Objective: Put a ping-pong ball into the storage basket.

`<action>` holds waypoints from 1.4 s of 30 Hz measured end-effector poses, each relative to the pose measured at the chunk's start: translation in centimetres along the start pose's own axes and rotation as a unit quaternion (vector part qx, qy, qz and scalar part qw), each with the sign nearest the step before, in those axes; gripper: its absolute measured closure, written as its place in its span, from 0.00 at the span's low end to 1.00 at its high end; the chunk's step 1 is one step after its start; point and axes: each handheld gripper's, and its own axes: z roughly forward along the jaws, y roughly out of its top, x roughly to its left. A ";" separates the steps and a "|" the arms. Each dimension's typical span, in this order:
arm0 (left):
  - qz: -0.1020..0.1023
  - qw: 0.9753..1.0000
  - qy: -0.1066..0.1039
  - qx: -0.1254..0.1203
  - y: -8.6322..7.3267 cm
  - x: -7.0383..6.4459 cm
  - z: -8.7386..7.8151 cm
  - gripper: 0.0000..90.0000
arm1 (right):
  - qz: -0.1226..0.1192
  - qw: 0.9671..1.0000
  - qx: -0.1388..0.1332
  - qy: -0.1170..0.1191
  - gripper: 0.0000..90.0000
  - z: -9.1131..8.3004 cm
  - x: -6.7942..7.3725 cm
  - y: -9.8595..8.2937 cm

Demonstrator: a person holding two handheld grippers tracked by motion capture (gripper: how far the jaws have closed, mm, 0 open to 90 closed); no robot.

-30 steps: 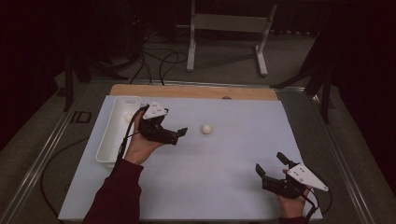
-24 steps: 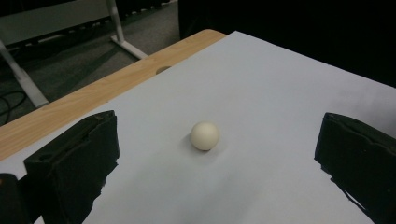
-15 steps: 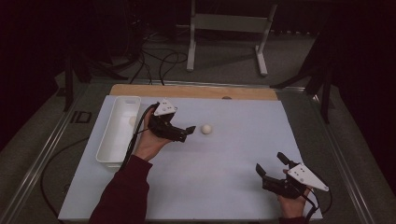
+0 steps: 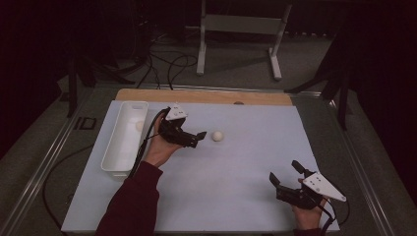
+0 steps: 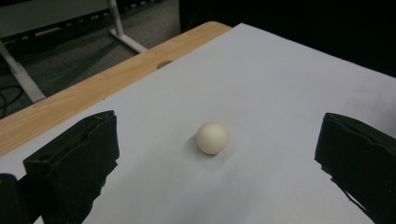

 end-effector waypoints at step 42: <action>0.007 1.000 -0.007 0.023 0.0 0.1 4.3 0.00 | -0.001 1.000 0.000 0.001 0.09 0.0 -0.1 0.0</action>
